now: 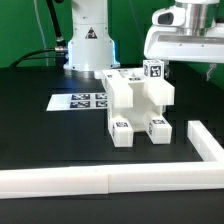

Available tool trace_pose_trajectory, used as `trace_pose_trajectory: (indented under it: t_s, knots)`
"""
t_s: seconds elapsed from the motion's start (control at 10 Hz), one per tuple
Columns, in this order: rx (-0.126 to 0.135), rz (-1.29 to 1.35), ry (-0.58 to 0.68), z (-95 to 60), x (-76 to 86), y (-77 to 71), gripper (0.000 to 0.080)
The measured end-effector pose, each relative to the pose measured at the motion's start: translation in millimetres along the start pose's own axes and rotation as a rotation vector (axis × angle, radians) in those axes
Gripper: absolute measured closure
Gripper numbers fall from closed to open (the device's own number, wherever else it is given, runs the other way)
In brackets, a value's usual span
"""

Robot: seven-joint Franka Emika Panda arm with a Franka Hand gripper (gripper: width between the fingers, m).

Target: Assemble chair

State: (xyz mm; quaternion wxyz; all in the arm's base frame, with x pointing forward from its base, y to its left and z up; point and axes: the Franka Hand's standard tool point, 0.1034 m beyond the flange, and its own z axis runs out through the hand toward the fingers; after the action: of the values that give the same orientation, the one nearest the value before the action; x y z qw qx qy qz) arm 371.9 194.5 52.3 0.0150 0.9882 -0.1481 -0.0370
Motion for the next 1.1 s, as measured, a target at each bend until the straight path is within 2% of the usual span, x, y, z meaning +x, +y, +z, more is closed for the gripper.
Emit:
trace_pose_trajectory:
  t_s: [0.2, 0.6, 0.7, 0.9, 1.1]
  knots:
    - [-0.005, -0.007, -0.009, 0.1, -6.0, 9.5, 0.0151]
    - [-0.006, -0.008, -0.009, 0.8, -5.9, 8.8, 0.0151]
    - [-0.01, -0.011, -0.014, 2.7, -10.2, 9.4, 0.0151]
    - [-0.036, -0.033, -0.038, 10.8, -31.0, 22.3, 0.0151]
    - [-0.041, -0.065, -0.042, 15.3, -35.4, 37.0, 0.0151]
